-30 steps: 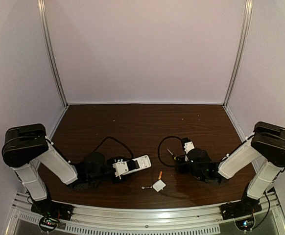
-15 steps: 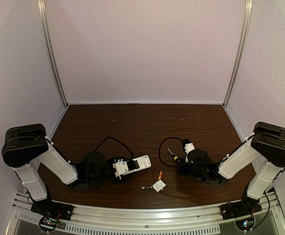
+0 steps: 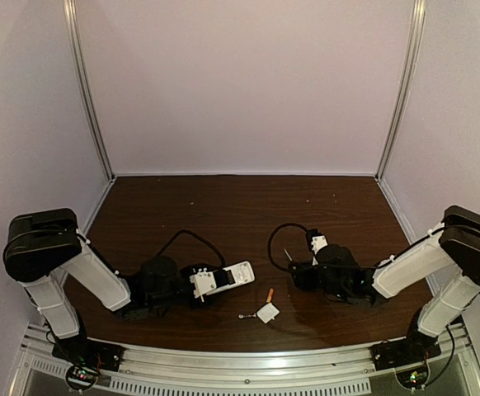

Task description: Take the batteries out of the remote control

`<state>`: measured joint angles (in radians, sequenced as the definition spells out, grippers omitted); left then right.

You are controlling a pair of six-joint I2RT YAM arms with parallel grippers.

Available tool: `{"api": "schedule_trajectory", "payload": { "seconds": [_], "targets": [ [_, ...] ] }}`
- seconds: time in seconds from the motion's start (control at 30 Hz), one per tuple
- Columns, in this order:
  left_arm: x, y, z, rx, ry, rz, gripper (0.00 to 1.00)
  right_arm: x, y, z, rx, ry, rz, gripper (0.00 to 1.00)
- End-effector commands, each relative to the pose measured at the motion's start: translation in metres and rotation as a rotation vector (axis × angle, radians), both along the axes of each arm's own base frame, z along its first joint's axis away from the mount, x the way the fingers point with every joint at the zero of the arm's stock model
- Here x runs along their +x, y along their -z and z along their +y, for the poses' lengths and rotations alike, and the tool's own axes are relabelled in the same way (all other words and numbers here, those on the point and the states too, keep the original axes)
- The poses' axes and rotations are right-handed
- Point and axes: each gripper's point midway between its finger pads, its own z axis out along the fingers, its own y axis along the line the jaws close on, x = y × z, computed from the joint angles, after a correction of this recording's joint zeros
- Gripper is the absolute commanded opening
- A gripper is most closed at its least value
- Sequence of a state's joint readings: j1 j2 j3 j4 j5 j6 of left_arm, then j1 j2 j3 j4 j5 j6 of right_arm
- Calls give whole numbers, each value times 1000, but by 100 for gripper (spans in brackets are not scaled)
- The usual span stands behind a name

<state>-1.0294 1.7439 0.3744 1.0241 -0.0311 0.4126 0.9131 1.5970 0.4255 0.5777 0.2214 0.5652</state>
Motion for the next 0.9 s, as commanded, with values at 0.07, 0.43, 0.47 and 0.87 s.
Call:
{"api": "schedule_trajectory", "payload": {
  "seconds": [0.07, 0.43, 0.47, 0.87],
  "targets": [
    [7, -29, -10, -101, -17, -32, 0, 13, -45, -5, -32, 39, -78, 78],
    [28, -44, -4, -187, -163, -10, 0, 23, -111, -3, 4, 65, -179, 100],
    [31, -46, -5, -199, -182, 7, 0, 24, -112, -2, 1, 70, -180, 100],
    [66, -44, -2, -279, -442, 179, 0, 46, -105, -5, -69, 196, -171, 100]
  ]
}}
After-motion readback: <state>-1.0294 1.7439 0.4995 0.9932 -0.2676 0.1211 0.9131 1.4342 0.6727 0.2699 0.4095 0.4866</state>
